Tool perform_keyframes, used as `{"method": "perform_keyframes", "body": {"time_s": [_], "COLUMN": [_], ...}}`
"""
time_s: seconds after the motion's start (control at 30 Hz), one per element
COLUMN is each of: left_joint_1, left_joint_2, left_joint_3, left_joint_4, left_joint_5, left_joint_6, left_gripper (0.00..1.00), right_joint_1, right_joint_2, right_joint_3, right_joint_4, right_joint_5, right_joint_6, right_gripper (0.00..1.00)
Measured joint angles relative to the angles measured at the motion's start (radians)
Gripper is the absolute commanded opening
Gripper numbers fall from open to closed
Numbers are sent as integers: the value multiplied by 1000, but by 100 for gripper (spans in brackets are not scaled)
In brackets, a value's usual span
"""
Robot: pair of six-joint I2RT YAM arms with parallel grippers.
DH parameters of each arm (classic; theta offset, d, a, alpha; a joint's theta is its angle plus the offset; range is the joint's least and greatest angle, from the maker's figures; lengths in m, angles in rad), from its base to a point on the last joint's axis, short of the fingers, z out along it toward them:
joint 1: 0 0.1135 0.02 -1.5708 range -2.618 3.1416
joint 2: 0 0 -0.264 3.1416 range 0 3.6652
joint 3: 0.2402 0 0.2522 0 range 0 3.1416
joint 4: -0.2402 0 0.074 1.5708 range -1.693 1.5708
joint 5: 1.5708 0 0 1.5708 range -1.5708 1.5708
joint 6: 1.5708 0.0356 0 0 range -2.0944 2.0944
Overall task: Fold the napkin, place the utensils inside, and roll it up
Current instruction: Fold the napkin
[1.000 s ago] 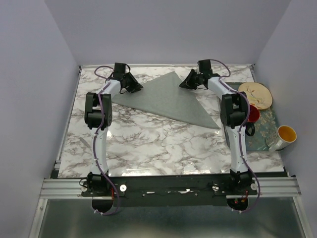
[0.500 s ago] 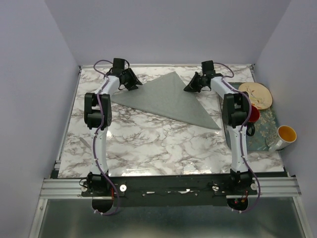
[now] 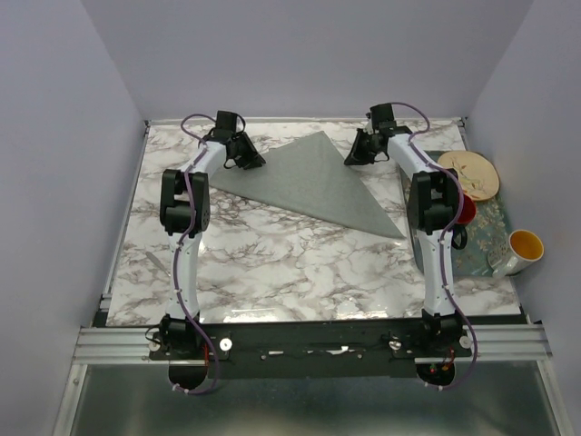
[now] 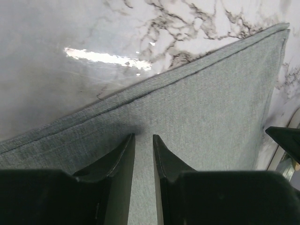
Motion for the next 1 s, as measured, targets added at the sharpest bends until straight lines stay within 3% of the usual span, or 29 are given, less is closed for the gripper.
{"method": "perform_keyframes", "body": {"time_s": [0.43,0.67,0.87,0.93,1.0], "left_joint_1": [47,46,42,39,37], "left_joint_2": [18,18,11,0,-28], "left_joint_3": [-1,-1,-1,0,-2], "left_joint_4": [4,4,4,-8,-51], "left_joint_5": [6,6,7,3,-22], "left_joint_6": [-13,-5,17,35,56], "left_gripper": [32,34,53,60,61], "right_joint_1": [1,34,103,136,171], "right_joint_2": [0,-3,-66,-127,-215], "right_joint_3": [-4,45,65,24,-61], "right_joint_4": [-74,-132,-165,-166,-157], "right_joint_5": [65,173,301,308,316], "right_joint_6": [24,-74,-161,-182,-196], "right_gripper": [16,17,29,38,40]}}
